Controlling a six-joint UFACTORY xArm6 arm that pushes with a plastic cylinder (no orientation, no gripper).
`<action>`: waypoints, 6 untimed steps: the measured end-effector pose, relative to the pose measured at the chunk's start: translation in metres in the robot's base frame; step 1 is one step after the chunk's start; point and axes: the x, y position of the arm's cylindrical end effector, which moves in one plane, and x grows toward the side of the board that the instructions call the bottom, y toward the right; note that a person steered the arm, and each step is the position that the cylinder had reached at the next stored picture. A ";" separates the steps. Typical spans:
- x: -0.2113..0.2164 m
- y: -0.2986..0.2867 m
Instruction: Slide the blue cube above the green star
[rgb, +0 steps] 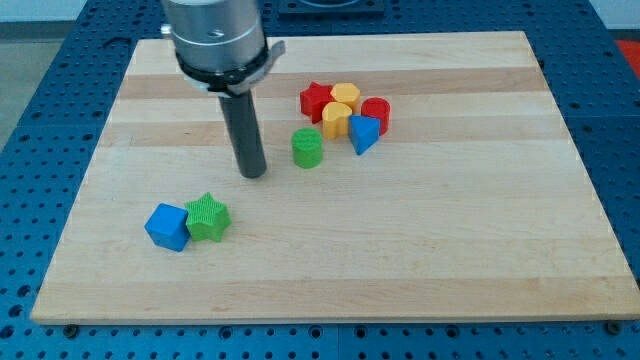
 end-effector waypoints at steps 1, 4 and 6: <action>-0.002 0.037; 0.000 0.061; 0.069 0.062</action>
